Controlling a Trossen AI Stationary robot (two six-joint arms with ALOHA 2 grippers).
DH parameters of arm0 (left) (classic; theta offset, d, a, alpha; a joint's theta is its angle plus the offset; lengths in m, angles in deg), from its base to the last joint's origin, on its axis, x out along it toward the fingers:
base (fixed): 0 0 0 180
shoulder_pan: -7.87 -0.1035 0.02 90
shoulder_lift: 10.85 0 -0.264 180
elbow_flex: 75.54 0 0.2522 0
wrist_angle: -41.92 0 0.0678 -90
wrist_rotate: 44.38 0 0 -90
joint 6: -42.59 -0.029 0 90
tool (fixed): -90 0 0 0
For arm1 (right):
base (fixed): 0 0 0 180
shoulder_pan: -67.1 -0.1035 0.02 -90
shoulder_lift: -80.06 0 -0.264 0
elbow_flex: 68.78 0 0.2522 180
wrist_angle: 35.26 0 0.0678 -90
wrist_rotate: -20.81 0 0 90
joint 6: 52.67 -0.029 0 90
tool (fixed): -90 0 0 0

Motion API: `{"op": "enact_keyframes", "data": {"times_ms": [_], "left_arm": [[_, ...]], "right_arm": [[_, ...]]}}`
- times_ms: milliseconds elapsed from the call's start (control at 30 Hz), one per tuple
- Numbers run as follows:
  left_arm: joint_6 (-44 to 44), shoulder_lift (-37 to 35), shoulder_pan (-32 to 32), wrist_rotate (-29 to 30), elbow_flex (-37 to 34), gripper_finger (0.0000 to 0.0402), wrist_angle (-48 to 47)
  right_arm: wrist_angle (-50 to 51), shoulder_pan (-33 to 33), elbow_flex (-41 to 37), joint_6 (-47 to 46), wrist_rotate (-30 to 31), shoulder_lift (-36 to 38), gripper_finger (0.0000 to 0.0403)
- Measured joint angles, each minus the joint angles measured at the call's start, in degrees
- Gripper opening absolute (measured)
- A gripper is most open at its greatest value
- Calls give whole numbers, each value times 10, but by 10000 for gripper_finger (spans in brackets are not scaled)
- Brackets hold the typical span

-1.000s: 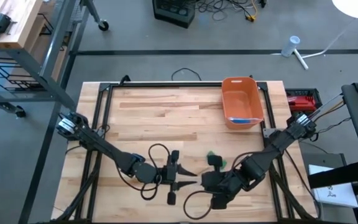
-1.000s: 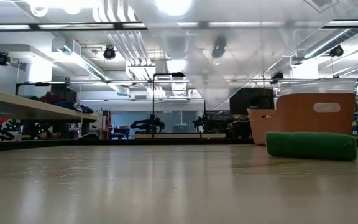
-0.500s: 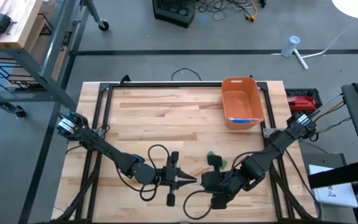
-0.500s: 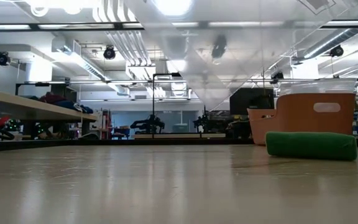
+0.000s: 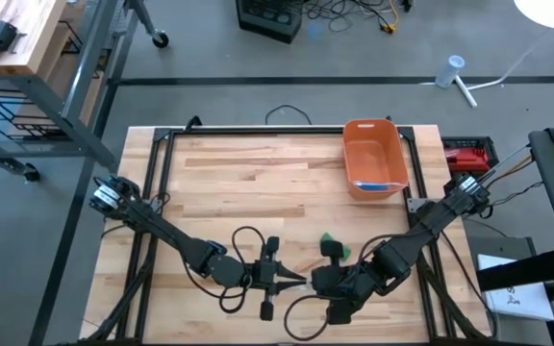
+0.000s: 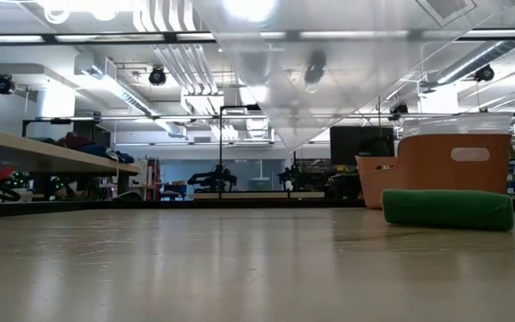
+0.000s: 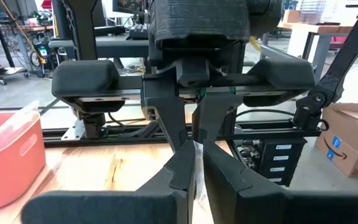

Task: Roll bandage
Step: Open the transparent zip bag

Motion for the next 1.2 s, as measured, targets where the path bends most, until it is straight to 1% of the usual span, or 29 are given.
{"op": "enact_keyframes", "data": {"times_ms": [233, 400, 633, 867, 1200], "left_arm": [[0, -7, 0, -1, 0, 13, -1], [0, -10, 1, -20, 0, 11, -1], [0, -10, 1, -20, 0, 19, -1], [-7, -12, 1, -20, 0, 27, 21], [-16, -12, -1, -19, 0, 27, 11]], "right_arm": [[3, 0, 0, 0, 0, 0, 0], [3, 2, 0, 0, 2, 0, 0], [8, 3, 0, 0, 16, 1, 0], [12, 4, 0, -4, 17, 5, 0], [13, 5, 0, -5, 16, 5, 0]]}}
